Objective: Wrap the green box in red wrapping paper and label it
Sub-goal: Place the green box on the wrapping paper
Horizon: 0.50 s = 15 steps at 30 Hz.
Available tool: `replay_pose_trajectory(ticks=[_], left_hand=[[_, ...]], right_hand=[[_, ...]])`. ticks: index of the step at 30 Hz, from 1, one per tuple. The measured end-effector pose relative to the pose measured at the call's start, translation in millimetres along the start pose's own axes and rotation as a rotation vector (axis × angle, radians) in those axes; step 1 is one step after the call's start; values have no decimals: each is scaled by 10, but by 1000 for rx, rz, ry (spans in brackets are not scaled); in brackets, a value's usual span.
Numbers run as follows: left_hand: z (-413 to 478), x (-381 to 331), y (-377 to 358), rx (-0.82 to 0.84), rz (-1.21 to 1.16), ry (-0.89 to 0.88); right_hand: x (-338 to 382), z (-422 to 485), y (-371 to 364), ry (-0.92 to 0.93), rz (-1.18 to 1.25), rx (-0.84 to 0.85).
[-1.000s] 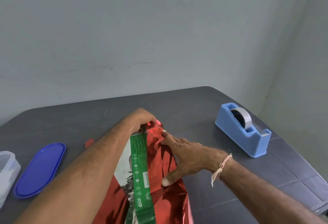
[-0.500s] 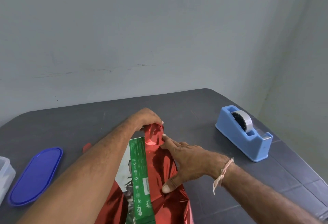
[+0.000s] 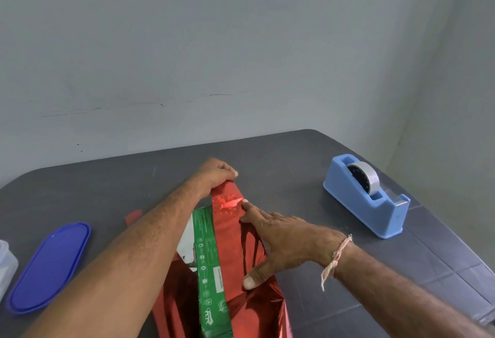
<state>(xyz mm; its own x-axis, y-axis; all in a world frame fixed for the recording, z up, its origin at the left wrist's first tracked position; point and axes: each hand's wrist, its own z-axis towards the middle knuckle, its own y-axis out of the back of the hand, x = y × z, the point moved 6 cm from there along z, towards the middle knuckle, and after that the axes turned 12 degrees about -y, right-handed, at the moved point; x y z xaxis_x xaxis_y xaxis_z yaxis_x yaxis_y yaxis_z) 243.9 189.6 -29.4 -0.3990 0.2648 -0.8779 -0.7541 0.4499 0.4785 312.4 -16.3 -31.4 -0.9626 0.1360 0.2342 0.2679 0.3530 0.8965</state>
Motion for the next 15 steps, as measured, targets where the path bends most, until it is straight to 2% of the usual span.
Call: replay_pose_trajectory(ticks=[3,7,9,11,13,15], left_hand=[[-132,99,130,-171,-81,0],[-820,170,235,-192,62,-156],[-1288,243,248,-155,78,-273],[-1725,342,204,-83,-34,-316],[-2059,431,122,-7,-205,-281],[-2250,479,65,28,-256,-256]], right_hand=[[-14,1,-21,0,2,-2],[9,39,-24,77,146,-62],[1,14,-39,76,189,-55],[-1,-65,-36,37,183,-42],[-2,-151,-46,10,190,-54],[18,-232,-53,-3,206,-81]])
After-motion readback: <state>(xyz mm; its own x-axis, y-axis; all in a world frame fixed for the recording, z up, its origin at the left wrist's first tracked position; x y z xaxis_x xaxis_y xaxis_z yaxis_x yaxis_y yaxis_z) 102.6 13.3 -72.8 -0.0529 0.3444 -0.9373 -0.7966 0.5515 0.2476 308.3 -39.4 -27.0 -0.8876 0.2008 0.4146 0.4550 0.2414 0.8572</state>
